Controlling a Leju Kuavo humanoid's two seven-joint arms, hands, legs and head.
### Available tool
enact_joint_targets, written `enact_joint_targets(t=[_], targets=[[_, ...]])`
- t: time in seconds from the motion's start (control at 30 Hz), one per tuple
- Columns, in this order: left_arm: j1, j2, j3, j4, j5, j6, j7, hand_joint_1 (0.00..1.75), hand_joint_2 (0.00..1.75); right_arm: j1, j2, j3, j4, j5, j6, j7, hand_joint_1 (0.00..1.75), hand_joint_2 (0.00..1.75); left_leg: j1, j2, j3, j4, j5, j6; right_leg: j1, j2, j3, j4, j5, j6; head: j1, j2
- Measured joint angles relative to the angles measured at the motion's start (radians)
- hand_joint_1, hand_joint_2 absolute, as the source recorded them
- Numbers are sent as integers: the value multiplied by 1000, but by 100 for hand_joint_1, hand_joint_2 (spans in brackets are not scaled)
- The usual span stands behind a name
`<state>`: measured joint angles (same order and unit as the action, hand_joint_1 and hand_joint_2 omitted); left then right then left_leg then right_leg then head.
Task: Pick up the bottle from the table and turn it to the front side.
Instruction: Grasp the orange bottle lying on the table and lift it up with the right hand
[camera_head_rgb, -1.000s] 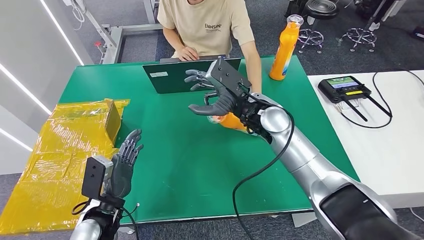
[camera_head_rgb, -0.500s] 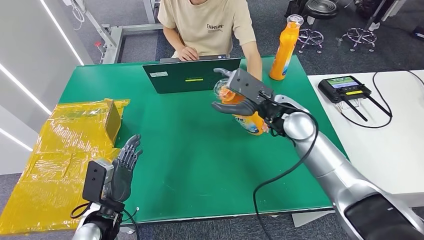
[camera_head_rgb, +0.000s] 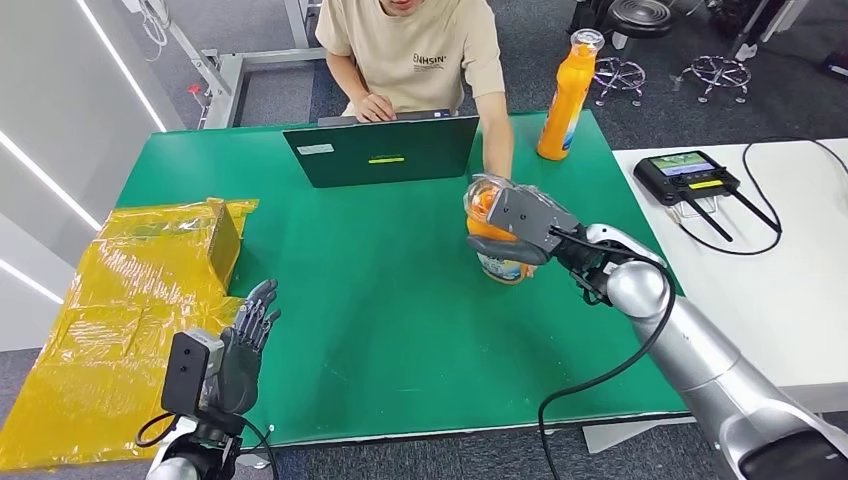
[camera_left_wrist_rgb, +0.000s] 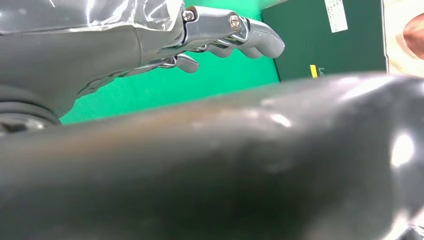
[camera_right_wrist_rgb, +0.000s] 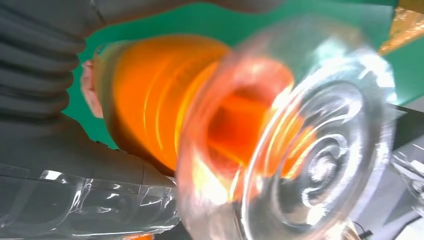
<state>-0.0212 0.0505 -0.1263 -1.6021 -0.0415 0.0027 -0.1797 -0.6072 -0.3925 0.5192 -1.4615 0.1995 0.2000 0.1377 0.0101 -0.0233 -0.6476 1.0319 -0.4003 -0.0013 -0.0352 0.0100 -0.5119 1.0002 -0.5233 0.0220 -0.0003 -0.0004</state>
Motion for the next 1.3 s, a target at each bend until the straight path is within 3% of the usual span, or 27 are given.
enact_joint_targets(t=[0.1, 0.83, 0.97, 1.2, 1.3], targets=[[7, 0, 0, -8, 0, 0, 0, 0, 0, 4, -7, 0, 3, -14, 11, -9, 175, 175, 0, 0, 0, 0, 0, 0, 0, 0, 0, 0, 0, 0, 0, 0], [56, 0, 0, -38, -8, -11, 1, 0, 0, 6, -3, 35, 34, -98, 8, -70, 175, 175, 0, -1, -1, 0, 0, 0, 0, -1, 0, 0, 0, 0, 0, 0], [16, -4, -29, -23, -1, -44, 10, 0, 0, -43, 65, 54, 57, -182, -8, -99, 175, 175, 0, 0, -1, 0, 1, 0, 0, 0, -1, 1, 0, 0, 0, 0], [-151, -21, -104, 135, 7, -41, 17, 0, 0, -208, 280, 117, 196, -375, -76, -126, 175, 175, 1, 0, 0, 0, 3, -2, 0, 0, -2, 3, 1, -1, 0, 0], [-206, -25, -127, 209, -4, -27, 11, 0, 131, -231, 363, 122, 233, -418, -87, -146, 175, 175, 1, 0, -1, 0, 3, -2, 0, 0, -2, 3, 1, -1, 0, 0]])
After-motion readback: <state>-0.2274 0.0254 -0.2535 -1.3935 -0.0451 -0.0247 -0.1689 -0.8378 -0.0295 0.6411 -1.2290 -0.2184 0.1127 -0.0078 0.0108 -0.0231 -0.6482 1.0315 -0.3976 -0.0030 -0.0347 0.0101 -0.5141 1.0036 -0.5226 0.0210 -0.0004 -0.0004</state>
